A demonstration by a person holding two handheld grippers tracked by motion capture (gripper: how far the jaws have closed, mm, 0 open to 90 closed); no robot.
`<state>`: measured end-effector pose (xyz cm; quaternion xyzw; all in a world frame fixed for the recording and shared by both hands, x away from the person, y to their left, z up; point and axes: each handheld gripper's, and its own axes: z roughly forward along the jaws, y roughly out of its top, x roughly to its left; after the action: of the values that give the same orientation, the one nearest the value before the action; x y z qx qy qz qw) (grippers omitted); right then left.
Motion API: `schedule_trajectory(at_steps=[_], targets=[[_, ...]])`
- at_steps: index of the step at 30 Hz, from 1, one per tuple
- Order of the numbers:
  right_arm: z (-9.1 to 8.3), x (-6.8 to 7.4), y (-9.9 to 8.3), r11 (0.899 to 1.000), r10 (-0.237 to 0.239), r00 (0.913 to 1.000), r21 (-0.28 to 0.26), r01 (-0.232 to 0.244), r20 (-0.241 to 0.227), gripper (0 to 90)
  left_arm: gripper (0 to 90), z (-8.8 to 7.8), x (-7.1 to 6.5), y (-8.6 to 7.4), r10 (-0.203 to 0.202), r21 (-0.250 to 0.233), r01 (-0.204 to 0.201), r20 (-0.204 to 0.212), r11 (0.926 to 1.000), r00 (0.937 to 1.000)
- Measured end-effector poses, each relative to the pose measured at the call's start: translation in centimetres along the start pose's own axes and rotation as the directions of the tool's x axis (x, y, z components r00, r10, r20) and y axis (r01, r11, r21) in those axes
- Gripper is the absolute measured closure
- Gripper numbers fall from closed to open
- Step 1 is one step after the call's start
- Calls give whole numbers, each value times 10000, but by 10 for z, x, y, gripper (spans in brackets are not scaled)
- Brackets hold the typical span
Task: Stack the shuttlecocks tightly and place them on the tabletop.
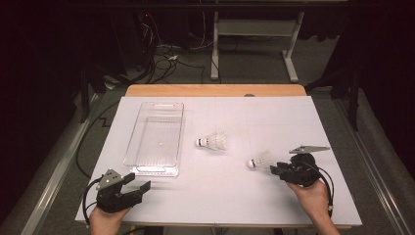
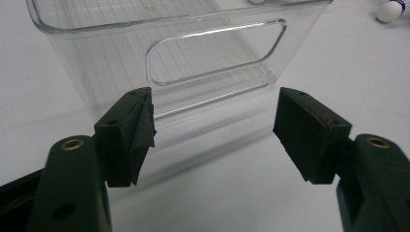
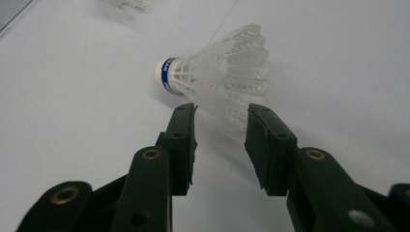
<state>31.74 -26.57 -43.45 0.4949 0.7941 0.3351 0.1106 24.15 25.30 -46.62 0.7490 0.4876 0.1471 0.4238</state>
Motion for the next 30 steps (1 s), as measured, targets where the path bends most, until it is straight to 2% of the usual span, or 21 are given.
schedule_trajectory(at_steps=[17, 30], targets=[[16, 4, 12, 9995, -162, 9997, 271, 167, -189, 700, 317, 0, 0, 0, 5, 8, -5, 5, 10000, 10000], [21, 8, 14, 9978, -427, 9983, 495, 447, -396, 812, 318, 1, 0, 0, 16, 8, -16, 12, 10000, 10000]])
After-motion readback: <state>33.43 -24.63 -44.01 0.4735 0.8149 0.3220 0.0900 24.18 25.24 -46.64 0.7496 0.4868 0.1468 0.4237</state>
